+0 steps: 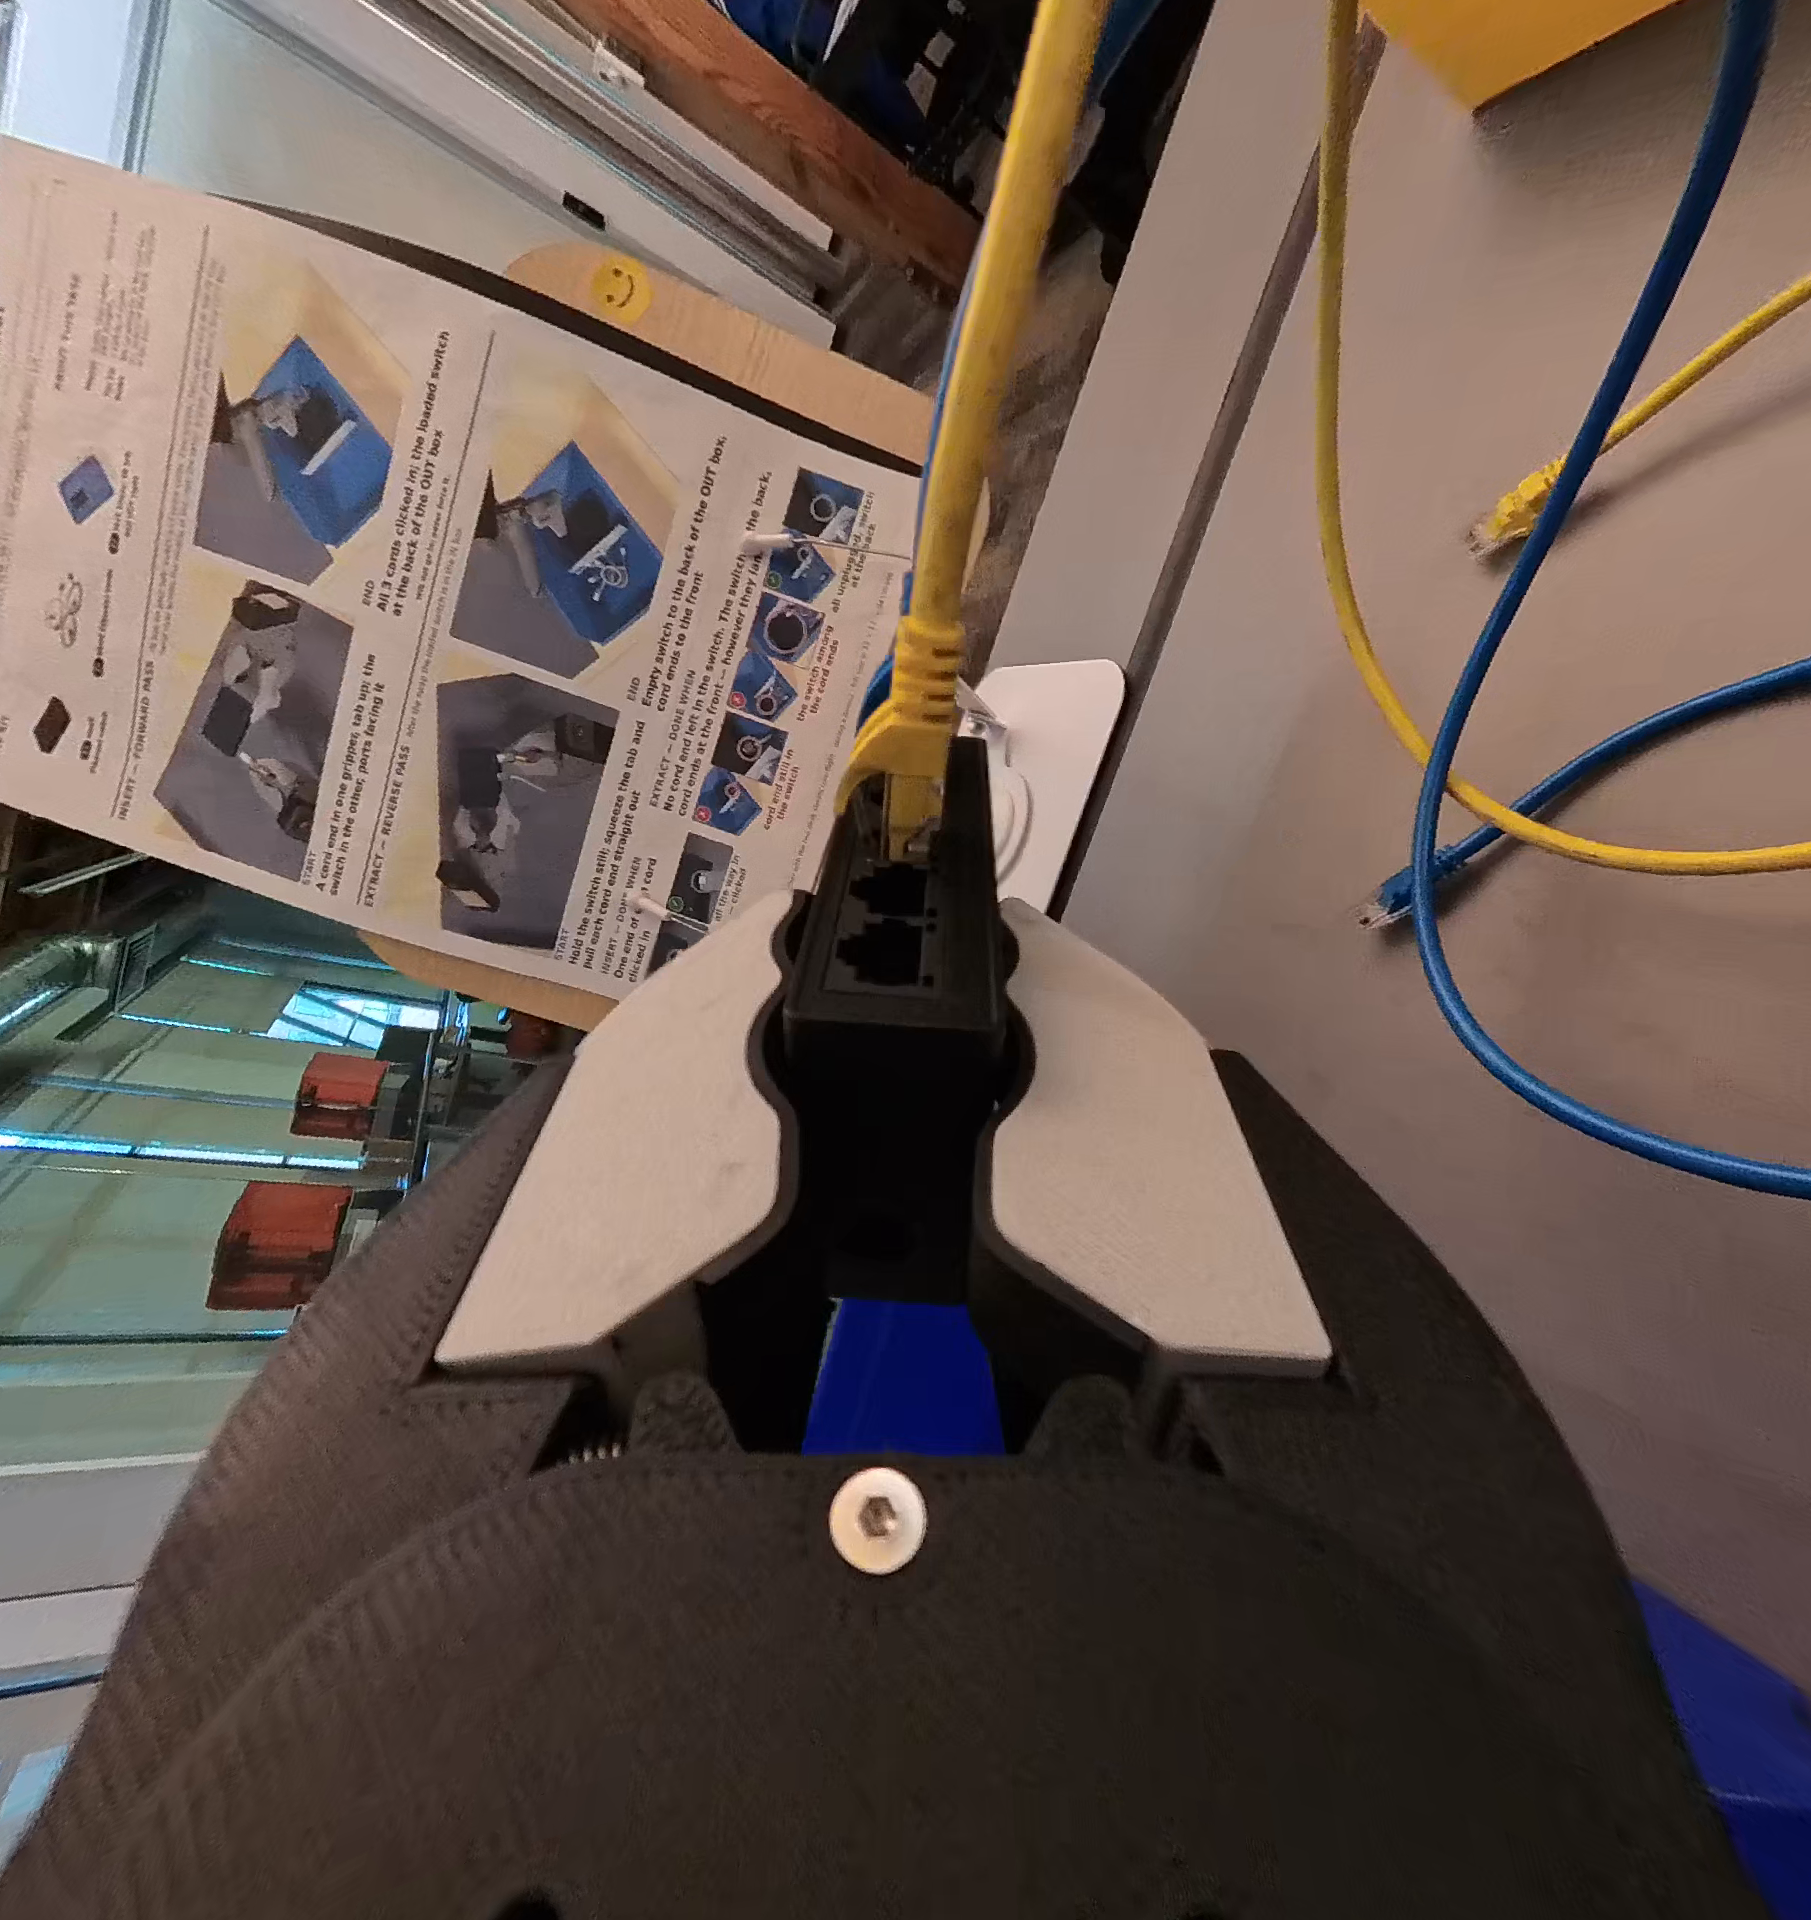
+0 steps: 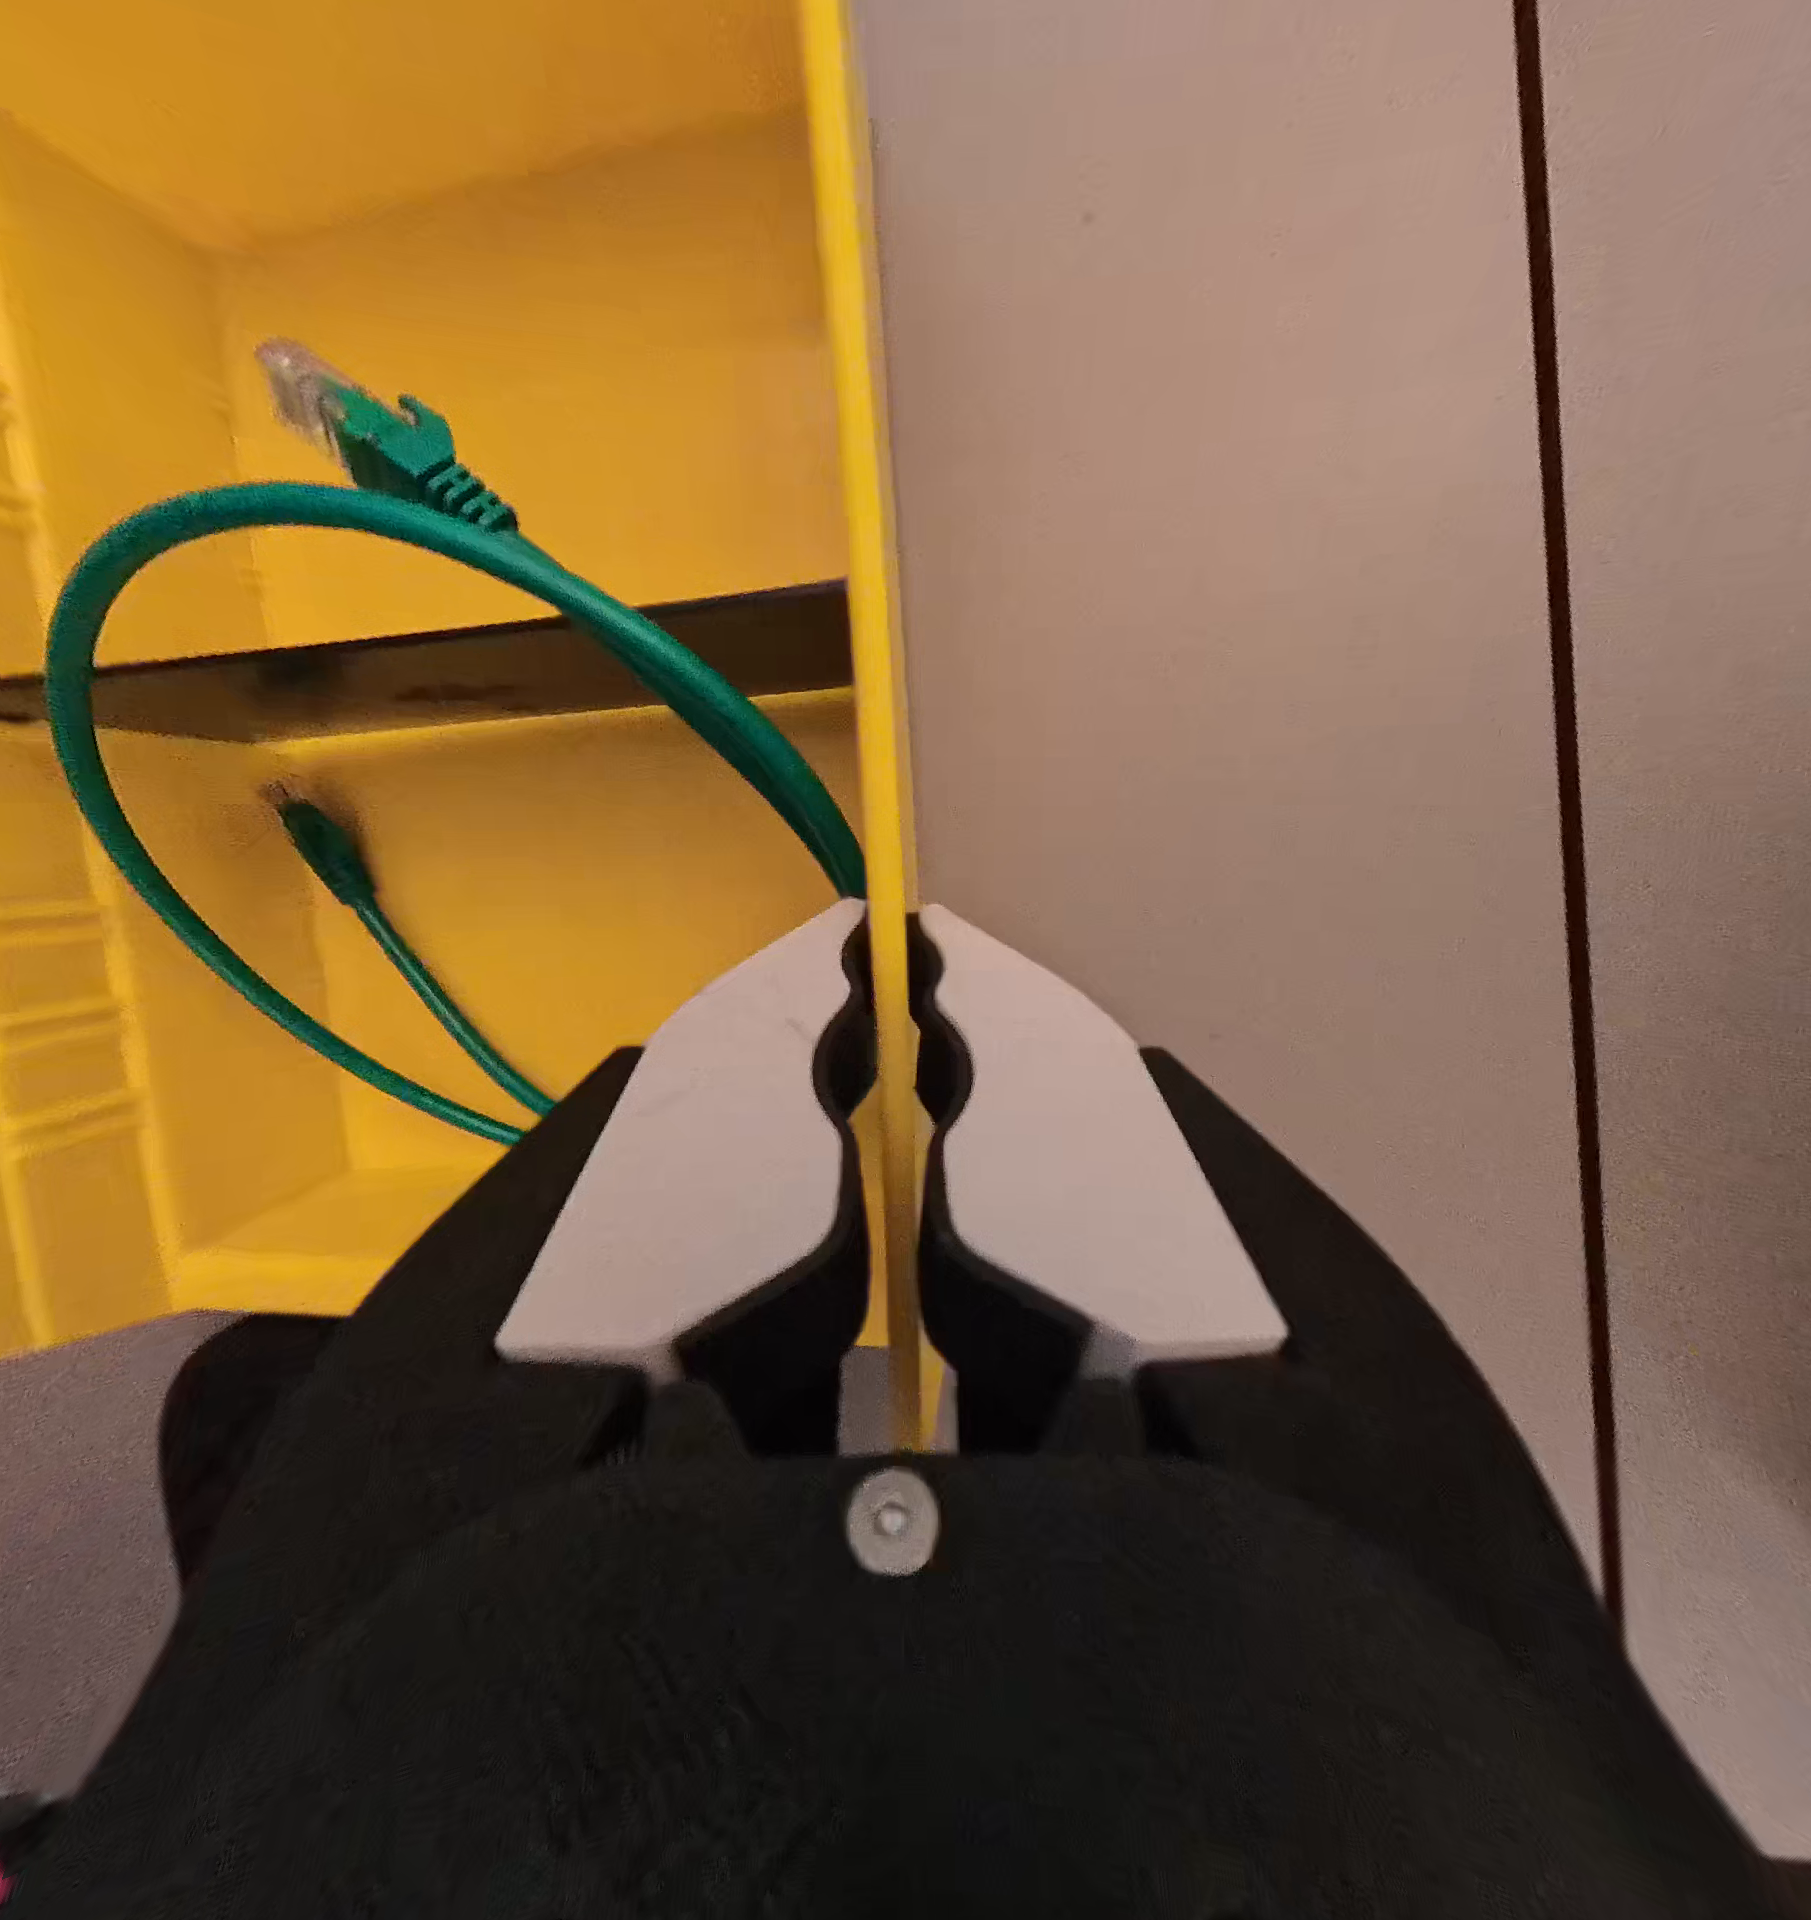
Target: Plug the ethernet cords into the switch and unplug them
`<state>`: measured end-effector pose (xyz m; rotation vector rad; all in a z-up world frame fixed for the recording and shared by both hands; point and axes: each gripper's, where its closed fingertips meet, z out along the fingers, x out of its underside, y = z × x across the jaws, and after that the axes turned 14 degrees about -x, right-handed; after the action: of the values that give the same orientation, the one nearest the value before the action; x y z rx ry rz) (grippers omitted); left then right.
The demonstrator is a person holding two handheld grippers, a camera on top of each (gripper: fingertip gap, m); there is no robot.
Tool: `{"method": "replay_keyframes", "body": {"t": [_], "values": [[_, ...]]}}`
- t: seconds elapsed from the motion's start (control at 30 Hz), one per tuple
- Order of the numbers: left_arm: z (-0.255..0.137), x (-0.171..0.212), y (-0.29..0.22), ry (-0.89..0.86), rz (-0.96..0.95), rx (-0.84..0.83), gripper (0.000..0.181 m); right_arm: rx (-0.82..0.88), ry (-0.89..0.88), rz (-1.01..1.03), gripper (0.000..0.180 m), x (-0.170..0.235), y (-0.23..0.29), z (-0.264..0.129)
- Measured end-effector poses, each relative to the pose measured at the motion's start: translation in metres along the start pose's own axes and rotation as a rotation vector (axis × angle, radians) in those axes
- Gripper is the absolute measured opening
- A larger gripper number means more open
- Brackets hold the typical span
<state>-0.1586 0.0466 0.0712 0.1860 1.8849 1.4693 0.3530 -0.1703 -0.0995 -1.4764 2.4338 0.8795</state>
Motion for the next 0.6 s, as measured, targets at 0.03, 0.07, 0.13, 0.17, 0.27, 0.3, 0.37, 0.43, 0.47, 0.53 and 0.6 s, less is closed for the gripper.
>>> {"method": "replay_keyframes", "body": {"t": [0.03,0.07,0.13,0.17,0.27,0.3,0.37,0.43,0.47,0.53,0.6], "values": [[-0.001,-0.001,0.001,-0.012,-0.004,-0.002,0.029,0.0,-0.002,-0.043,0.004,-0.001,0.0,0.0],[-0.001,-0.003,0.001,-0.027,-0.009,-0.003,0.029,0.004,-0.005,-0.089,0.008,-0.002,0.001,-0.001],[-0.004,-0.009,0.002,-0.071,-0.012,-0.009,0.03,0.08,-0.047,-0.186,0.014,-0.01,0.0,-0.012],[-0.007,-0.012,0.003,-0.095,-0.013,-0.01,0.029,0.147,-0.099,-0.245,0.018,-0.019,0.001,-0.025],[-0.015,-0.026,0.005,-0.177,-0.015,-0.02,0.03,0.382,-0.341,-0.475,0.028,-0.053,0.035,-0.085],[-0.018,-0.032,0.004,-0.21,-0.01,-0.022,0.029,0.404,-0.46,-0.589,0.031,-0.065,0.068,-0.105],[-0.023,-0.042,0.004,-0.256,-0.003,-0.03,0.029,0.277,-0.733,-0.876,0.035,-0.073,0.175,-0.138],[-0.026,-0.049,0.002,-0.267,0.005,-0.031,0.029,0.014,-0.931,-1.183,0.051,-0.045,0.299,-0.159],[-0.026,-0.053,0.0,-0.27,0.017,-0.034,0.029,-0.121,-0.992,-1.326,0.052,-0.021,0.356,-0.168],[-0.028,-0.058,-0.002,-0.268,0.047,-0.045,0.029,-0.315,-0.998,-1.601,0.05,0.034,0.445,-0.171],[-0.03,-0.063,-0.005,-0.262,0.079,-0.057,0.029,-0.322,-0.92,-1.85,0.046,0.068,0.494,-0.15]]}}
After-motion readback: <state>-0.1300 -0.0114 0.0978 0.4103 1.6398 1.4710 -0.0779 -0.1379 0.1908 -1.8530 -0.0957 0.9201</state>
